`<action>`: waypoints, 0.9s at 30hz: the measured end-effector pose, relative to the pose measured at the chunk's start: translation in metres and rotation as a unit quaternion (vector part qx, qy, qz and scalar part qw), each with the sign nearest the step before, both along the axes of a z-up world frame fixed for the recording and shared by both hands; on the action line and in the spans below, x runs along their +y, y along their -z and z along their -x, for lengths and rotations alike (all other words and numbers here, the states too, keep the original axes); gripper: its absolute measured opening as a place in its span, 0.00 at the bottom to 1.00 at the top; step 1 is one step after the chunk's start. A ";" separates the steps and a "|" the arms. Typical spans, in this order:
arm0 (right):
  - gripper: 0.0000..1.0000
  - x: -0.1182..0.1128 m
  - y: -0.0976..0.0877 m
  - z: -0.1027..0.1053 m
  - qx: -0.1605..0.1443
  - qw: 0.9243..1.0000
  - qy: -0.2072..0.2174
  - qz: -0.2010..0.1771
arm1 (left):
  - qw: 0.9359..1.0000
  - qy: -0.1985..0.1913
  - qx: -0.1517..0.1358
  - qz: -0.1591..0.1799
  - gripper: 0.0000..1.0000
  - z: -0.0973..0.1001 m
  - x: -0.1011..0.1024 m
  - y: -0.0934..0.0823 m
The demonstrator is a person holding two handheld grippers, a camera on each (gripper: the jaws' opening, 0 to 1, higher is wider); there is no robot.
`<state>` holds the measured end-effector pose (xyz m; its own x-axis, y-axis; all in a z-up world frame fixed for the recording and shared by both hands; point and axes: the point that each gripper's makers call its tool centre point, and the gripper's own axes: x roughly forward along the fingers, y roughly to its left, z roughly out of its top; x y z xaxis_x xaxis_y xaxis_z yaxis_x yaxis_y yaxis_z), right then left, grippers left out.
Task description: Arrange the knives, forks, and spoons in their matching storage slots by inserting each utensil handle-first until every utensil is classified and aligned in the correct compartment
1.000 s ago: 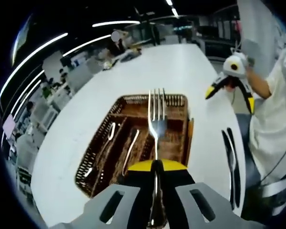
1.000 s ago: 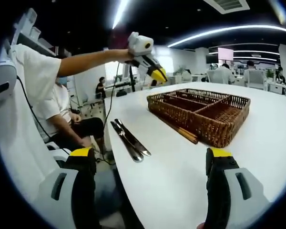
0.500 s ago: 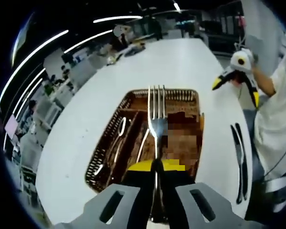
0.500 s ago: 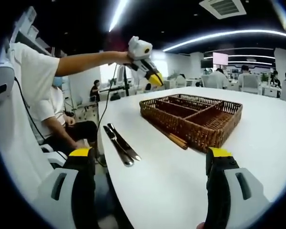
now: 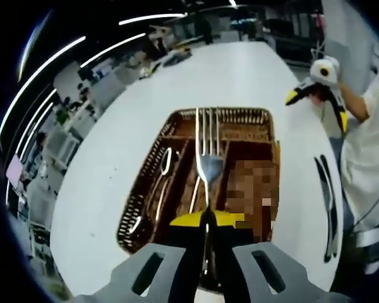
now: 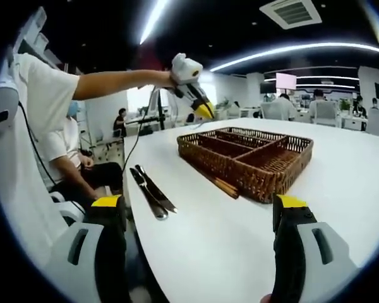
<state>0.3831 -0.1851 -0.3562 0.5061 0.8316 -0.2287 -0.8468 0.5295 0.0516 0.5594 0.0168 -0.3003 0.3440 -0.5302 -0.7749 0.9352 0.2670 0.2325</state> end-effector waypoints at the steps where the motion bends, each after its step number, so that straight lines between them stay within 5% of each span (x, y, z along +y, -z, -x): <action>1: 1.00 0.000 0.000 0.000 0.000 1.000 0.000 0.000 | 1.000 0.000 0.000 0.000 0.03 -0.001 0.000 0.000; 8: 1.00 -0.001 -0.001 -0.002 0.002 1.000 0.002 -0.001 | 0.999 0.011 -0.019 -0.031 0.03 -0.014 0.005 0.005; 27: 1.00 -0.007 -0.001 -0.004 0.001 1.000 0.007 -0.003 | 0.999 0.023 -0.014 -0.045 0.03 -0.023 0.002 0.023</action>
